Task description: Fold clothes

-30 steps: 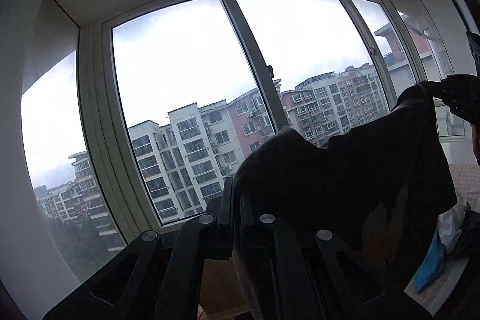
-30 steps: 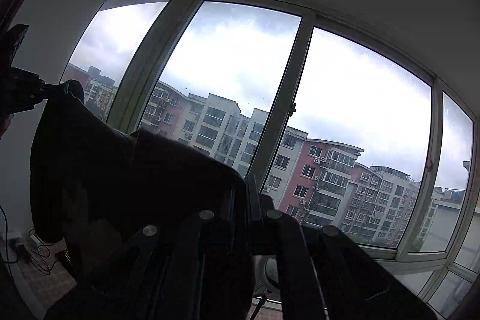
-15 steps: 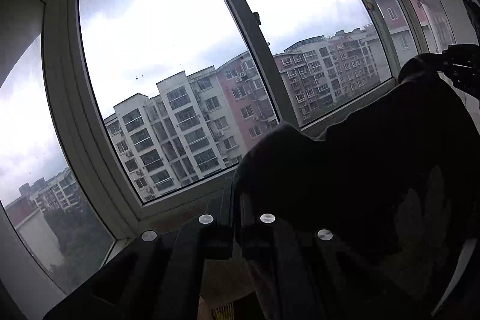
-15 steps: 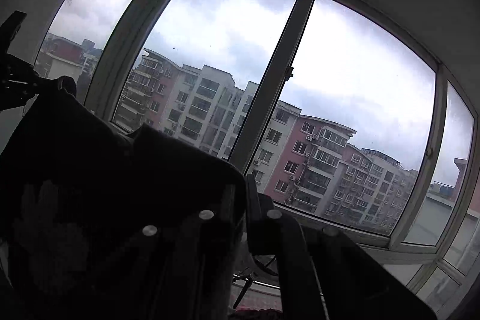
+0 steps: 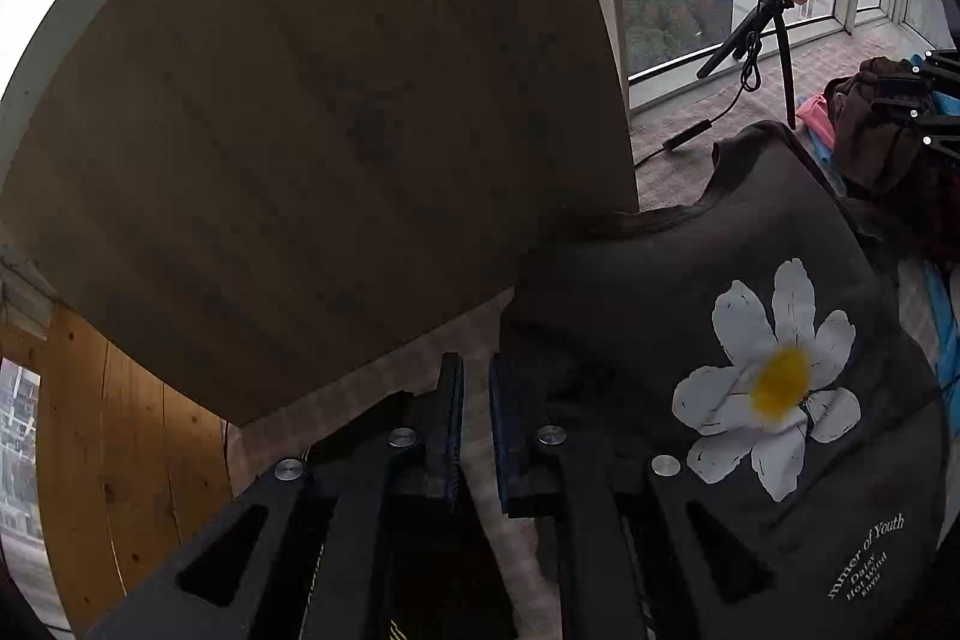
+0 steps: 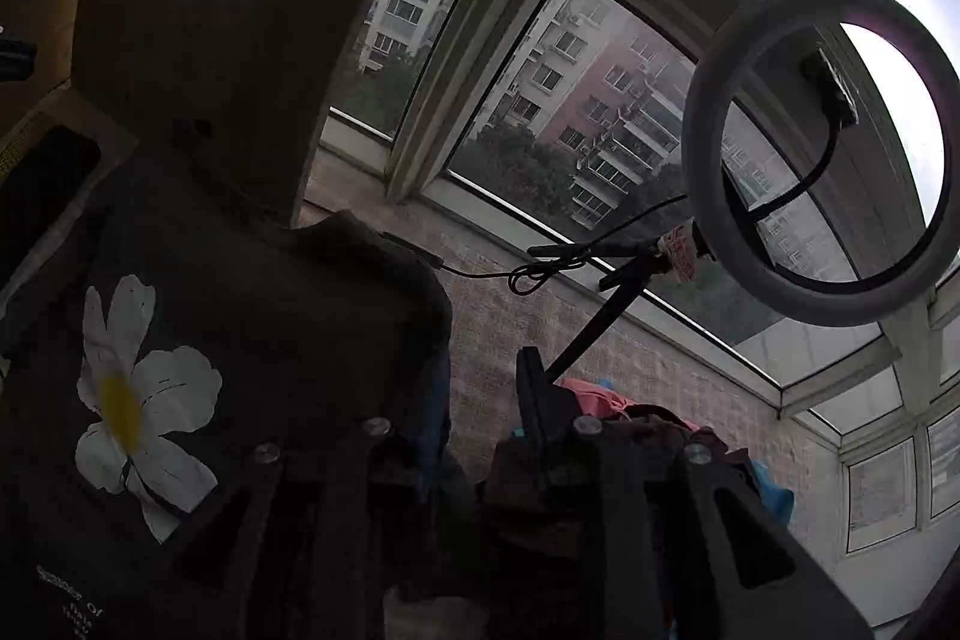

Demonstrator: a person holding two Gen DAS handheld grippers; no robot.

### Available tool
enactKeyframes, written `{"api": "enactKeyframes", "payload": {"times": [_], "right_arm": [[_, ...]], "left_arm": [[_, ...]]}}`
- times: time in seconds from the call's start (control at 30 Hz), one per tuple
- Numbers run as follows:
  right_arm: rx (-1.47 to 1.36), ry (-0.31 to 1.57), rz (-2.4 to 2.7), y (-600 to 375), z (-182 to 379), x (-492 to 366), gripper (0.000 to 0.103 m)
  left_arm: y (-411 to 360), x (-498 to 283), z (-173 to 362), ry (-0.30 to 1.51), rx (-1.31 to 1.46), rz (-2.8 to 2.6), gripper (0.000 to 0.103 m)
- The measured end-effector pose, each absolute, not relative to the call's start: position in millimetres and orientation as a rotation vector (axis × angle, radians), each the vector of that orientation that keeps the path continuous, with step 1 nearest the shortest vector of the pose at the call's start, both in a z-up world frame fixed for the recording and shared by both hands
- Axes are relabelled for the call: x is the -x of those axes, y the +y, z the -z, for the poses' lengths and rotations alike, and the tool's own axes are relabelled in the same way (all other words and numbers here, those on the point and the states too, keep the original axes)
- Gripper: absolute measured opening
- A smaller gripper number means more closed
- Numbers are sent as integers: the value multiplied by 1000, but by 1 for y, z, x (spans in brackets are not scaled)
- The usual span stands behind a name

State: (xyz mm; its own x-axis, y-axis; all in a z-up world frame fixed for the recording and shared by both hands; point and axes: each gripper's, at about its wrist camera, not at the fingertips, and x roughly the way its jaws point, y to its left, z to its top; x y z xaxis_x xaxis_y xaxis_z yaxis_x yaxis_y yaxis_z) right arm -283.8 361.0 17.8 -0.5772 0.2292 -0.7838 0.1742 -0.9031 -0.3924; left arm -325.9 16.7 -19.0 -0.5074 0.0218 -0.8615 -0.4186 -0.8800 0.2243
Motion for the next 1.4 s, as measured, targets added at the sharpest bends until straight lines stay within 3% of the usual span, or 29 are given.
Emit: {"api": "enactKeyframes", "payload": {"times": [0.1, 0.23, 0.33, 0.4, 0.43, 0.47, 0.5, 0.53, 0.57, 0.67, 0.77, 0.9, 1.07, 1.13, 1.23, 1.33, 1.4], "right_arm": [[1608, -425, -2669, 396, 42, 255, 53], [1764, -158, -2594, 423, 112, 223, 54], [1758, -12, -2569, 439, 132, 217, 54], [1742, 32, -2577, 440, 135, 217, 54], [1743, 27, -2581, 438, 135, 217, 54], [1746, 17, -2585, 435, 134, 216, 53], [1750, 4, -2593, 433, 134, 216, 44], [1746, -16, -2597, 431, 131, 216, 24], [1727, -38, -2584, 431, 129, 215, 14], [1619, 77, -2582, 448, 112, 206, 11], [1531, 207, -2660, 457, 81, 181, 13], [1366, 186, -2776, 452, 25, 130, 30], [1105, 299, -2964, 452, -61, 59, 37], [1095, 308, -3035, 449, -81, 30, 64], [1205, 176, -3074, 432, -67, -13, 67], [1406, -19, -2967, 407, -9, -57, 67], [1575, -1, -2934, 395, 35, -76, 67]], "left_arm": [[-9, 302, 84, 398, 1575, -2329, 20], [-4, 278, 153, 285, 1741, -2213, 23], [1, 273, 167, 199, 1732, -2199, 22], [8, 272, 164, 226, 1697, -2216, 1], [11, 271, 161, 251, 1679, -2229, 1], [13, 270, 155, 274, 1661, -2248, 1], [12, 269, 147, 307, 1641, -2277, 1], [10, 267, 137, 364, 1617, -2320, 1], [6, 266, 125, 440, 1588, -2385, 1], [-31, 276, 94, 517, 1598, -2586, 1], [-74, 275, 59, 353, 1577, -2647, 1], [-108, 251, 26, 294, 1495, -2711, 14], [-138, 199, -1, 169, 1414, -2661, 14], [-135, 162, -5, 136, 1376, -2608, 12], [-117, 97, 2, 115, 1359, -2485, 14], [-70, 17, 33, 177, 1418, -2342, 15], [-37, -32, 60, 203, 1481, -2233, 19]]}}
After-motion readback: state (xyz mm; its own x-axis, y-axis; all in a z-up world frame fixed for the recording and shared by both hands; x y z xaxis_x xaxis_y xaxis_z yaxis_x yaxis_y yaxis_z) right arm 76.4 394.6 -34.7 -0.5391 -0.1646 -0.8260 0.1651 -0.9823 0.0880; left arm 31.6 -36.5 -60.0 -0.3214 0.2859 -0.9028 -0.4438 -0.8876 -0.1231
